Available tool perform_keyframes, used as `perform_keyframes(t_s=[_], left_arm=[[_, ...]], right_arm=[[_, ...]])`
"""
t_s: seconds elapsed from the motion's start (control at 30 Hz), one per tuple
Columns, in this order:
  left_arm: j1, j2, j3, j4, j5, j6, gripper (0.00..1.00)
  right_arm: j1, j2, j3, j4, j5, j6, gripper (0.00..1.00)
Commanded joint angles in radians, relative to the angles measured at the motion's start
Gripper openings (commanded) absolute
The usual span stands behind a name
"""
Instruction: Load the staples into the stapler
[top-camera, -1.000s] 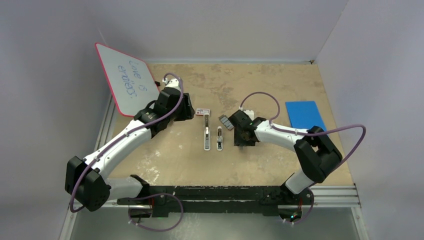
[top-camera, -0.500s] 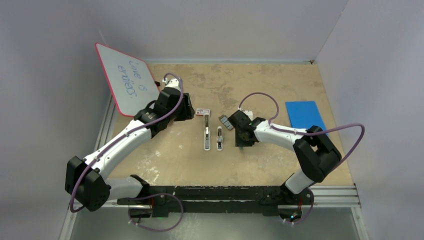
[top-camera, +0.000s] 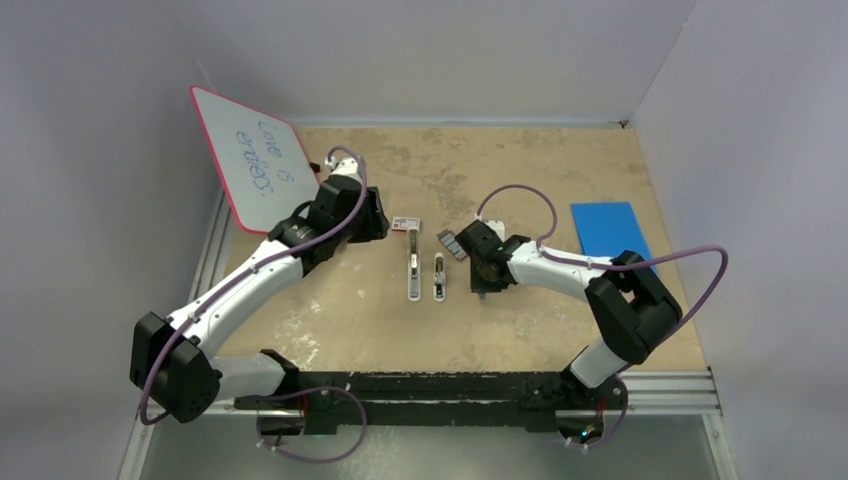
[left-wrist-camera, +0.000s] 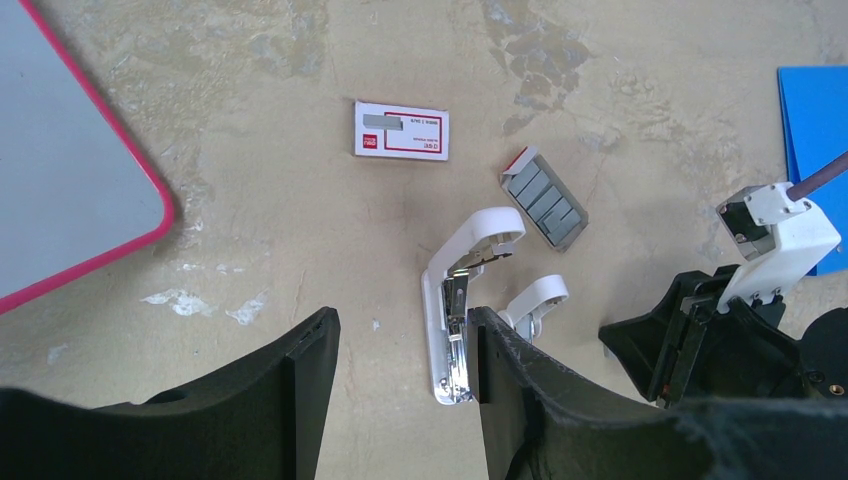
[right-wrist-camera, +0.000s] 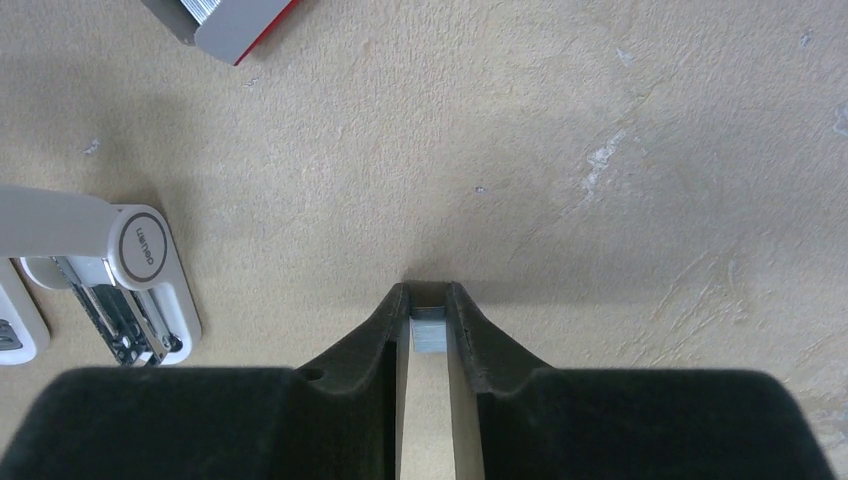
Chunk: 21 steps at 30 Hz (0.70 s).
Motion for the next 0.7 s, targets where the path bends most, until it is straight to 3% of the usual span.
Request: perform_keyframes(t_s=[0.0,0.37,0.67], left_arm=[[0.007,-0.022,0.001,0.031,0.003,0.013,0.5],[0.006,-0.042,-0.001,0.015,0.015,0.006,0.5],[0.006,-0.151,-0.034,-0.033,0.007,-0.008,0.5]], right_arm=[[0.002,0.001,-0.012,0.015,-0.01,0.006,0.18],[0.012,-0.09,0.043,-0.002,0.127,0.055,0.15],[0.141,-0.128,0.162,-0.006,0.264,0.242,0.17]])
